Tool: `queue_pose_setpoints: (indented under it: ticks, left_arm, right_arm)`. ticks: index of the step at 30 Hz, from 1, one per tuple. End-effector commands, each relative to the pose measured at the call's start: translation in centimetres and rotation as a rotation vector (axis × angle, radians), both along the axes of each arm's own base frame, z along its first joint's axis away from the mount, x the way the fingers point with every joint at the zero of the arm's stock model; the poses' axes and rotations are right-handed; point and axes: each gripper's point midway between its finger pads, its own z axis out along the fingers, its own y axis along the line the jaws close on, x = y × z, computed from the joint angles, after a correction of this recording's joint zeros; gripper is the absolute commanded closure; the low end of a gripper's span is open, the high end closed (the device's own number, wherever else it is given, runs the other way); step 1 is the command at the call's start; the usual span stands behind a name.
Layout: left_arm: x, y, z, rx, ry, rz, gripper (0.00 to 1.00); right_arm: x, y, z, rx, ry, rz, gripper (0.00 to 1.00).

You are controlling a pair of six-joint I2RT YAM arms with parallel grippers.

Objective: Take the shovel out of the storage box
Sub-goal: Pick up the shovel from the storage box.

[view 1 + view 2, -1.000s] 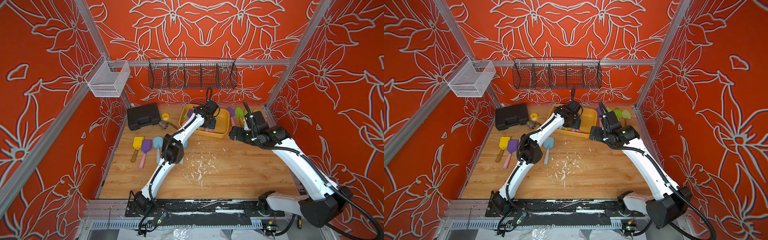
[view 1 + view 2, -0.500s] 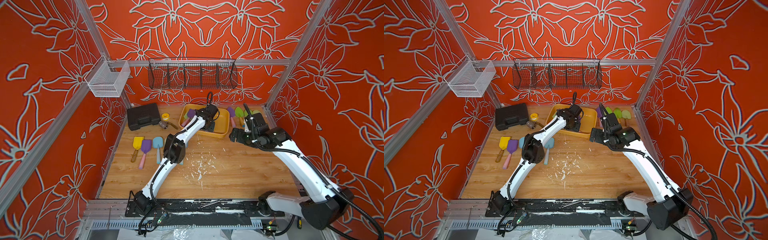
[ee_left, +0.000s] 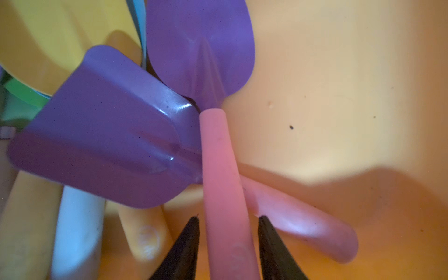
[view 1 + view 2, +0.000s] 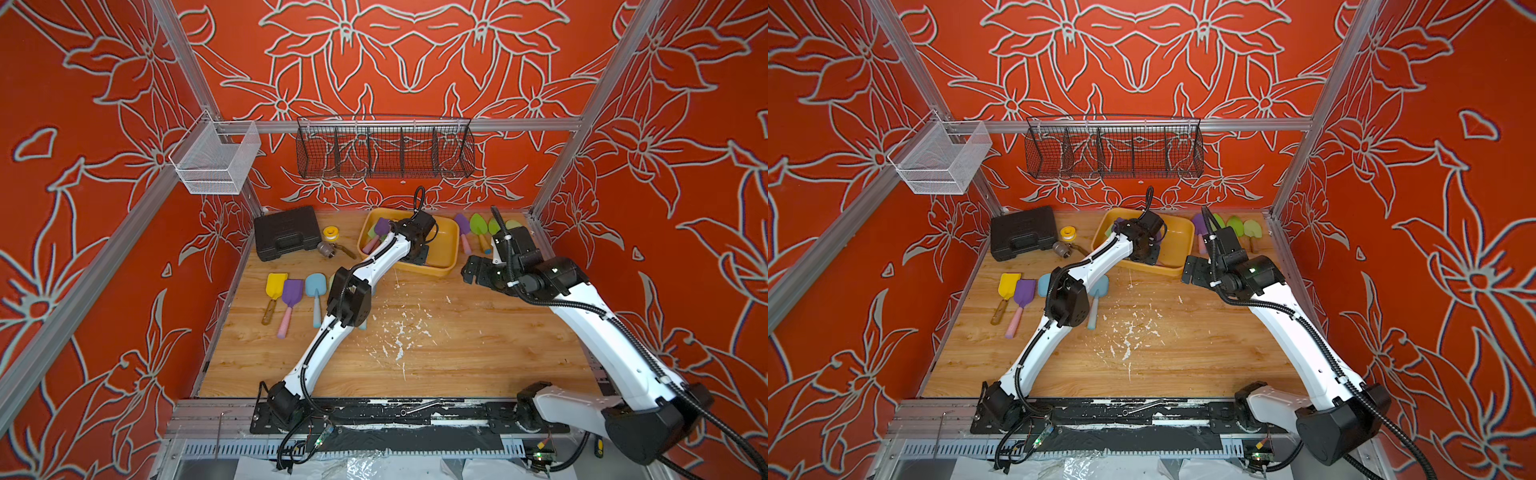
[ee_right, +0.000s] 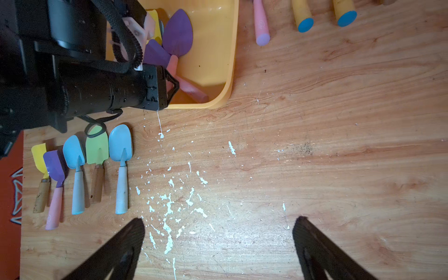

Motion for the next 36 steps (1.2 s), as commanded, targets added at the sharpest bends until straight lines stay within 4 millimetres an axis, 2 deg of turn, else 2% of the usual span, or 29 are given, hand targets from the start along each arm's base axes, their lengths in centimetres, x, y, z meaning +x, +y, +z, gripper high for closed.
queue_pose_setpoints:
  ticks: [1, 5, 11, 17, 19, 24, 29, 33, 36]
  left_arm:
    - [-0.4, 0.9, -0.2, 0.027, 0.023, 0.004, 0.63]
    - [-0.1, 1.0, 1.5, 0.014, -0.008, 0.012, 0.72]
    - [0.0, 1.0, 5.8, -0.032, -0.069, 0.023, 0.88]
    - [-1.2, 1.2, 9.4, -0.093, -0.081, 0.056, 0.99]
    - [-2.0, 1.5, 10.6, -0.107, -0.074, 0.071, 1.0]
    - [-5.5, 2.1, 12.9, -0.202, 0.004, 0.134, 1.0]
    - [-11.0, 3.2, 14.7, -0.291, 0.121, 0.208, 1.0]
    - [-15.6, 4.4, 14.7, -0.324, 0.181, 0.256, 1.0]
    - [-19.0, 5.1, 13.8, -0.358, 0.23, 0.31, 1.0]
  right_arm:
    - [-0.3, -0.7, 0.3, -0.016, -0.007, -0.018, 0.02]
    - [-0.2, -1.0, 0.8, -0.023, -0.02, -0.024, 0.02]
    - [-0.1, -1.5, 1.0, -0.033, -0.035, -0.032, 0.02]
    - [0.2, -1.6, 1.1, -0.032, -0.048, -0.039, 0.02]
    - [0.4, -1.7, 1.4, -0.032, -0.057, -0.04, 0.02]
    - [0.6, -2.2, 1.9, -0.034, -0.079, -0.05, 0.02]
    - [1.3, -2.1, 2.5, 0.0, -0.104, -0.046, 0.02]
    - [1.7, -2.0, 2.6, 0.004, -0.107, -0.033, 0.02]
    - [2.0, -1.9, 2.7, 0.014, -0.113, -0.023, 0.02]
